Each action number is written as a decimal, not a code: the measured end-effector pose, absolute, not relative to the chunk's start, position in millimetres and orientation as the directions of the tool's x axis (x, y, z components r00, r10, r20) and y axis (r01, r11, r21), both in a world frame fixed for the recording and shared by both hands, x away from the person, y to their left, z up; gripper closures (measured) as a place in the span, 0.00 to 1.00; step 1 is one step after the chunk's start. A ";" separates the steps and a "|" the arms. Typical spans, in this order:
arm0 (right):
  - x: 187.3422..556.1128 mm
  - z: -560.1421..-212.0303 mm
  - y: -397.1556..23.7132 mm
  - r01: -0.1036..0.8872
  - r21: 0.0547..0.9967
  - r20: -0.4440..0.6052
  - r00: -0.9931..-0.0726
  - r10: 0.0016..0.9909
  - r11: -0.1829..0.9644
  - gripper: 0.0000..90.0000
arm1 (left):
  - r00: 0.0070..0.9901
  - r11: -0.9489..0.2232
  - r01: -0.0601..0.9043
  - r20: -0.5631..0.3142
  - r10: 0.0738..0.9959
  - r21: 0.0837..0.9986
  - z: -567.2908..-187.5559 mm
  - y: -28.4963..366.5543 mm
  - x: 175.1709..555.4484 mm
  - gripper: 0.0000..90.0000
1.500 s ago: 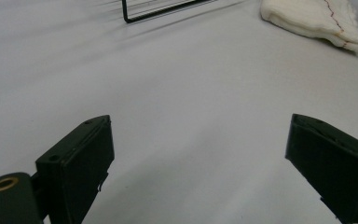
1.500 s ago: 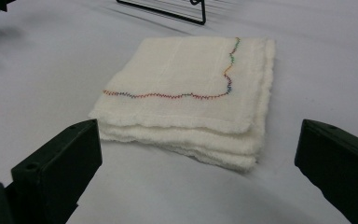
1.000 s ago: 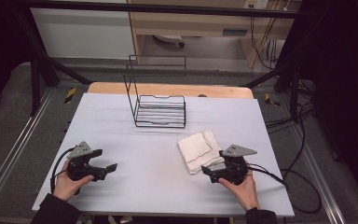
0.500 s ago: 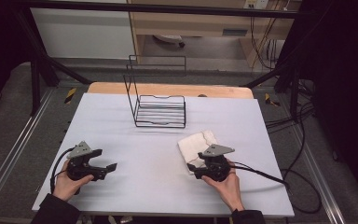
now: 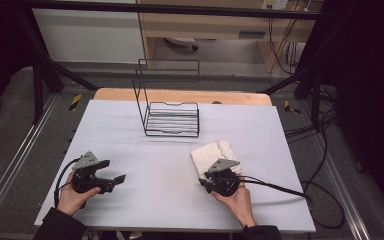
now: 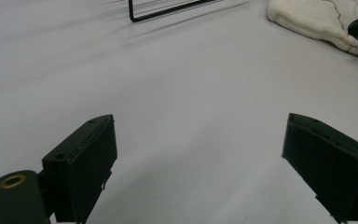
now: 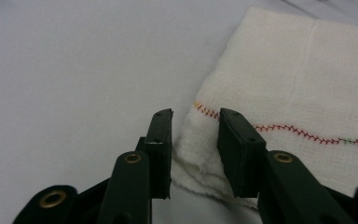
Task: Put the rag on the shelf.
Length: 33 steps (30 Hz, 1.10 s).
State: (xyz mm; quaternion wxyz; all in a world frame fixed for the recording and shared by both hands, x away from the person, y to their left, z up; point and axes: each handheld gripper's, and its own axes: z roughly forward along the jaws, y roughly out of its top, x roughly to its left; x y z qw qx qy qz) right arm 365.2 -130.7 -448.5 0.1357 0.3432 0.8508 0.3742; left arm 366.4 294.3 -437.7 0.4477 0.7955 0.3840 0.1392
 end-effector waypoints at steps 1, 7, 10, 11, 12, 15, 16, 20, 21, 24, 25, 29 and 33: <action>365.0 -448.7 -130.7 0.479 0.730 0.019 -0.728 0.686 0.488 0.75 | 0.666 -0.304 0.488 -0.124 0.736 0.819 -437.8 294.3 366.4 0.11; 361.3 -449.4 -125.0 0.449 0.721 -0.040 -0.734 0.678 0.528 0.72 | 0.664 -0.301 0.489 -0.125 0.737 0.819 -437.9 294.0 366.5 0.11; 359.0 -449.6 -120.3 0.412 0.707 -0.111 -0.738 0.666 0.575 0.76 | 0.664 -0.301 0.490 -0.126 0.737 0.818 -437.9 293.8 366.5 0.11; 359.1 -449.6 -120.4 0.414 0.706 -0.116 -0.733 0.670 0.575 0.79 | 0.664 -0.302 0.490 -0.126 0.737 0.818 -437.9 293.9 366.5 0.11; 359.5 -449.5 -120.9 0.411 0.705 -0.122 -0.733 0.669 0.579 0.81 | 0.664 -0.301 0.490 -0.127 0.737 0.818 -437.8 294.0 366.4 0.11; 360.0 -449.1 -121.1 0.408 0.703 -0.131 -0.730 0.671 0.582 0.88 | 0.663 -0.300 0.491 -0.127 0.738 0.818 -437.8 294.2 366.4 0.12; 360.4 -449.0 -121.5 0.405 0.703 -0.134 -0.732 0.668 0.584 0.90 | 0.663 -0.300 0.491 -0.127 0.738 0.818 -437.8 294.3 366.4 0.12; 362.7 -447.1 -122.4 0.436 0.702 -0.098 -0.724 0.683 0.563 0.94 | 0.661 -0.296 0.491 -0.129 0.739 0.820 -437.4 294.3 366.3 0.12; 363.4 -446.9 -122.7 0.439 0.702 -0.093 -0.724 0.683 0.561 0.94 | 0.661 -0.295 0.491 -0.130 0.739 0.820 -437.3 294.5 366.3 0.12; 363.6 -446.2 -122.9 0.443 0.704 -0.086 -0.723 0.686 0.555 0.94 | 0.660 -0.294 0.492 -0.131 0.740 0.820 -437.4 294.8 366.4 0.12; 363.1 -444.2 -123.5 0.442 0.710 -0.077 -0.726 0.683 0.549 0.95 | 0.660 -0.295 0.493 -0.131 0.740 0.819 -437.3 295.1 366.6 0.12; 361.9 -437.6 -125.1 0.454 0.725 -0.024 -0.734 0.679 0.518 0.95 | 0.660 -0.294 0.492 -0.131 0.740 0.819 -437.1 295.2 366.7 0.12; 359.8 -434.2 -124.5 0.470 0.734 0.035 -0.747 0.664 0.490 0.95 | 0.660 -0.293 0.492 -0.131 0.740 0.819 -437.0 294.6 366.4 0.12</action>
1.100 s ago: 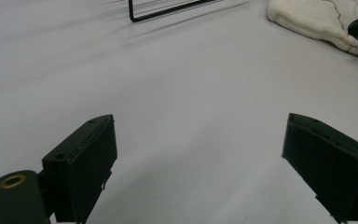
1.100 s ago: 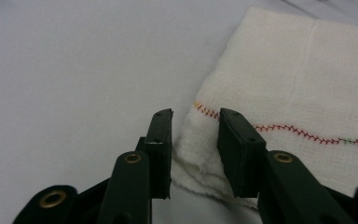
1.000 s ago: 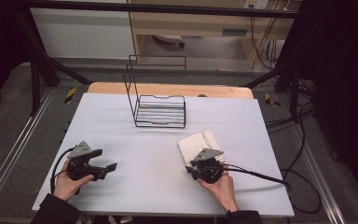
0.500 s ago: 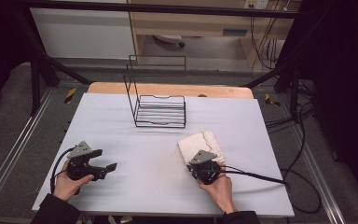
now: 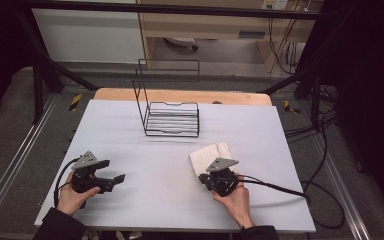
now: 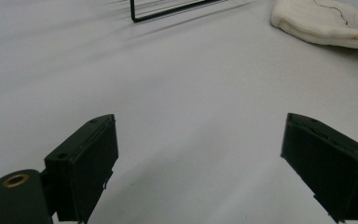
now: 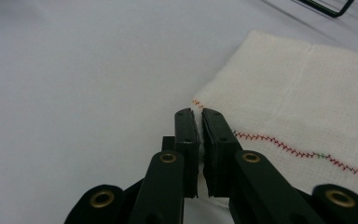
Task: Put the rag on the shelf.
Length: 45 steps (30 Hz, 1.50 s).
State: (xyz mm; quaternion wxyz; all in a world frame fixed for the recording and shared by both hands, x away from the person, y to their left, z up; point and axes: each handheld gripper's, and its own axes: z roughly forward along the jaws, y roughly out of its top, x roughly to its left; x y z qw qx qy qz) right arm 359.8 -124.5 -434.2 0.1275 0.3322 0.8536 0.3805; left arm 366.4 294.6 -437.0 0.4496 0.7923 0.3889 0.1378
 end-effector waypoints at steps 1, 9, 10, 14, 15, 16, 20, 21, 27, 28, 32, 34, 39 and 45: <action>359.8 -434.2 -124.5 0.470 0.734 0.035 -0.747 0.664 0.490 0.95 | 0.660 -0.293 0.492 -0.131 0.740 0.819 -437.0 294.6 366.4 0.12; 347.4 -433.8 -108.0 0.476 0.724 0.096 -0.786 0.610 0.500 0.95 | 0.657 -0.294 0.498 -0.134 0.742 0.815 -436.4 292.5 365.9 0.12; 347.4 -433.8 -108.0 0.476 0.724 0.096 -0.786 0.610 0.500 0.95 | 0.656 -0.296 0.499 -0.132 0.743 0.815 -435.9 291.8 365.6 0.12; 347.5 -439.2 -103.3 0.480 0.714 0.107 -0.794 0.598 0.510 0.92 | 0.653 -0.290 0.503 -0.138 0.744 0.814 -434.1 286.4 364.7 0.11; 347.5 -439.2 -103.3 0.480 0.714 0.107 -0.794 0.598 0.510 0.92 | 0.654 -0.291 0.504 -0.138 0.744 0.813 -433.7 284.4 364.5 0.11; 348.2 -438.0 -104.6 0.467 0.731 0.108 -0.799 0.591 0.498 0.85 | 0.655 -0.295 0.504 -0.137 0.743 0.812 -433.0 282.5 364.3 0.10; 353.5 -425.5 -121.3 0.440 0.778 0.080 -0.777 0.624 0.448 0.65 | 0.659 -0.288 0.499 -0.143 0.738 0.817 -428.3 270.8 362.4 0.08; 353.5 -425.5 -121.3 0.440 0.778 0.080 -0.777 0.624 0.448 0.65 | 0.661 -0.284 0.499 -0.147 0.736 0.819 -427.0 266.4 361.9 0.08; 365.3 -419.6 -170.4 0.480 0.791 0.041 -0.662 0.748 0.381 0.50 | 0.671 -0.297 0.515 -0.162 0.724 0.804 -420.1 225.6 359.6 0.09; 367.2 -423.7 -183.3 0.512 0.775 0.043 -0.629 0.776 0.371 0.50 | 0.684 -0.315 0.507 -0.152 0.713 0.802 -419.7 217.3 359.1 0.09; 367.4 -434.9 -199.7 0.566 0.747 0.069 -0.586 0.807 0.347 0.54 | 0.714 -0.348 0.502 -0.152 0.683 0.792 -418.9 183.0 357.6 0.13; 367.2 -437.3 -201.8 0.573 0.744 0.072 -0.580 0.811 0.344 0.56 | 0.722 -0.354 0.506 -0.162 0.672 0.787 -419.6 165.9 358.4 0.15; 368.5 -444.3 -204.6 0.604 0.730 0.112 -0.568 0.815 0.320 0.61 | 0.733 -0.365 0.519 -0.183 0.655 0.773 -422.1 125.3 361.0 0.24; 370.2 -450.3 -200.1 0.614 0.721 0.122 -0.571 0.812 0.322 0.62 | 0.718 -0.358 0.547 -0.204 0.665 0.757 -428.2 94.4 365.1 0.35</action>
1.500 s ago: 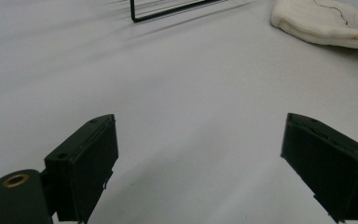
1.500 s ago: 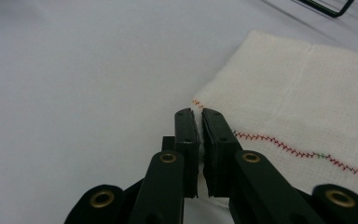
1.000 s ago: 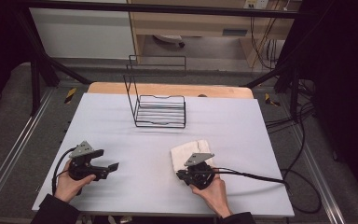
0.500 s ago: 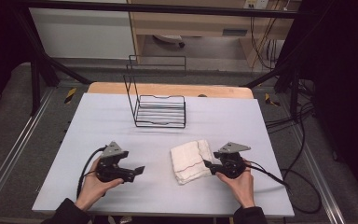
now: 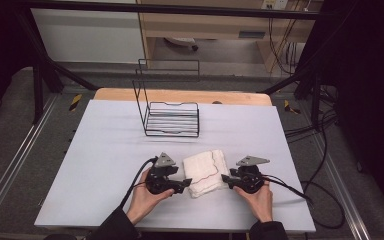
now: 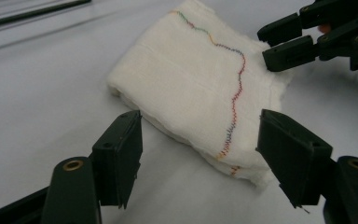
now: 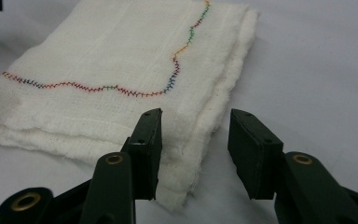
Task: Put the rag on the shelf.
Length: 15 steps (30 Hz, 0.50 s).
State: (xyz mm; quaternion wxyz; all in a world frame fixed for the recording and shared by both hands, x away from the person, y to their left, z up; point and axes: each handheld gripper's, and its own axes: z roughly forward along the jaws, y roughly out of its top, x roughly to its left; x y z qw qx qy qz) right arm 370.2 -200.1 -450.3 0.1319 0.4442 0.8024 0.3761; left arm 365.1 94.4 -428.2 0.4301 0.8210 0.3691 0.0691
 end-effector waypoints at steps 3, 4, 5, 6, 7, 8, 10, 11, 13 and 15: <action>370.0 -450.5 -199.4 0.623 0.715 0.140 -0.573 0.808 0.318 0.69 | 0.721 -0.399 0.545 -0.169 0.672 0.737 -435.3 85.1 363.4 0.39; 369.8 -450.9 -199.1 0.626 0.713 0.149 -0.575 0.804 0.316 0.71 | 0.722 -0.410 0.546 -0.163 0.672 0.731 -437.5 82.8 362.5 0.40; 369.9 -451.5 -198.7 0.629 0.712 0.155 -0.574 0.804 0.312 0.72 | 0.723 -0.415 0.548 -0.163 0.671 0.726 -439.4 81.0 361.6 0.42; 369.9 -451.5 -198.7 0.629 0.712 0.155 -0.574 0.804 0.312 0.72 | 0.723 -0.415 0.550 -0.165 0.671 0.725 -441.2 79.4 360.5 0.42; 370.0 -451.7 -198.5 0.634 0.710 0.164 -0.574 0.803 0.308 0.74 | 0.723 -0.416 0.552 -0.166 0.671 0.723 -442.8 78.0 359.3 0.44; 370.0 -451.8 -198.3 0.637 0.708 0.170 -0.573 0.802 0.305 0.75 | 0.724 -0.418 0.555 -0.170 0.669 0.719 -444.4 76.8 358.3 0.48; 370.2 -451.9 -198.0 0.648 0.703 0.188 -0.567 0.802 0.294 0.79 | 0.722 -0.417 0.563 -0.179 0.669 0.713 -449.1 73.2 356.1 0.54; 370.2 -451.9 -197.7 0.652 0.701 0.194 -0.563 0.803 0.287 0.80 | 0.720 -0.418 0.568 -0.182 0.670 0.709 -450.3 72.4 355.5 0.56; 370.1 -451.7 -197.7 0.658 0.697 0.200 -0.562 0.803 0.286 0.82 | 0.717 -0.414 0.574 -0.189 0.671 0.707 -451.3 72.1 355.4 0.59; 370.3 -451.4 -197.6 0.662 0.694 0.207 -0.559 0.802 0.282 0.84 | 0.710 -0.403 0.586 -0.205 0.674 0.703 -451.5 72.2 355.4 0.63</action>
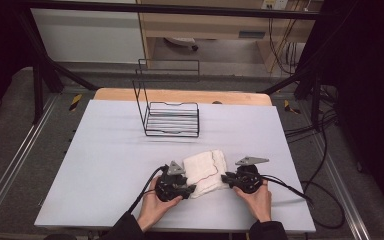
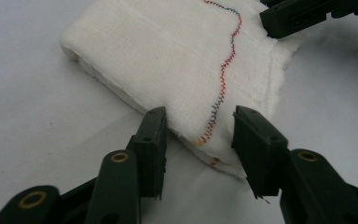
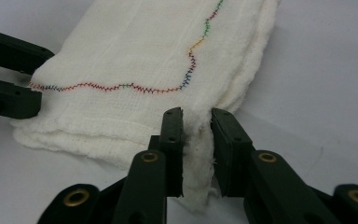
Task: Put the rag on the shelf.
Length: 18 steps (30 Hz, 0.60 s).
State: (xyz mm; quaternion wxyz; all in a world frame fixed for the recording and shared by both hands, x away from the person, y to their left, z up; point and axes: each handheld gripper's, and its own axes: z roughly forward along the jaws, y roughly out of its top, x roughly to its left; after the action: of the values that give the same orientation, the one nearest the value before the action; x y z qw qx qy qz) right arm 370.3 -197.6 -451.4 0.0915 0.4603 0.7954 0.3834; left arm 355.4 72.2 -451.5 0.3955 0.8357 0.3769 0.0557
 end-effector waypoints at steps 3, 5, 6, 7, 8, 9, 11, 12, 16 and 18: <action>370.7 -450.3 -197.3 0.676 0.685 0.229 -0.554 0.800 0.272 0.90 | 0.705 -0.393 0.603 -0.233 0.670 0.694 -451.4 71.4 354.9 0.70; 370.7 -449.7 -197.6 0.677 0.684 0.229 -0.553 0.801 0.272 0.92 | 0.706 -0.392 0.609 -0.246 0.664 0.690 -450.6 71.3 354.4 0.79; 370.2 -449.3 -197.3 0.678 0.684 0.231 -0.551 0.802 0.269 0.92 | 0.705 -0.389 0.611 -0.252 0.663 0.689 -450.2 71.2 354.4 0.83; 369.4 -448.0 -196.7 0.677 0.685 0.227 -0.549 0.804 0.269 0.93 | 0.708 -0.392 0.610 -0.252 0.660 0.688 -449.6 71.8 354.9 0.87; 369.4 -448.0 -196.7 0.677 0.685 0.227 -0.549 0.804 0.269 0.93 | 0.708 -0.393 0.613 -0.255 0.659 0.686 -449.0 72.7 355.7 0.87; 367.6 -445.8 -196.3 0.682 0.681 0.236 -0.550 0.801 0.268 0.93 | 0.710 -0.397 0.614 -0.256 0.656 0.682 -448.1 74.3 356.7 0.89; 365.6 -444.6 -196.6 0.687 0.677 0.247 -0.551 0.797 0.264 0.93 | 0.708 -0.397 0.618 -0.261 0.656 0.678 -446.2 78.0 358.5 0.90; 360.6 -442.3 -196.9 0.695 0.673 0.274 -0.551 0.788 0.252 0.93 | 0.711 -0.403 0.620 -0.264 0.652 0.674 -444.4 81.1 359.6 0.90; 348.1 -439.5 -193.1 0.703 0.665 0.300 -0.561 0.772 0.252 0.93 | 0.722 -0.425 0.619 -0.266 0.638 0.660 -439.9 90.4 359.2 0.90; 344.3 -440.4 -190.2 0.709 0.655 0.289 -0.555 0.780 0.261 0.93 | 0.729 -0.432 0.607 -0.250 0.637 0.667 -441.6 90.8 357.0 0.88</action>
State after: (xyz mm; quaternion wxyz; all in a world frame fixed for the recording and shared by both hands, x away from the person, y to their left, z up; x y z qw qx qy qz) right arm 344.3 -190.2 -440.4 0.0463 0.4695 0.7928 0.3858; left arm 357.0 90.8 -441.6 0.3855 0.8460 0.3677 0.0198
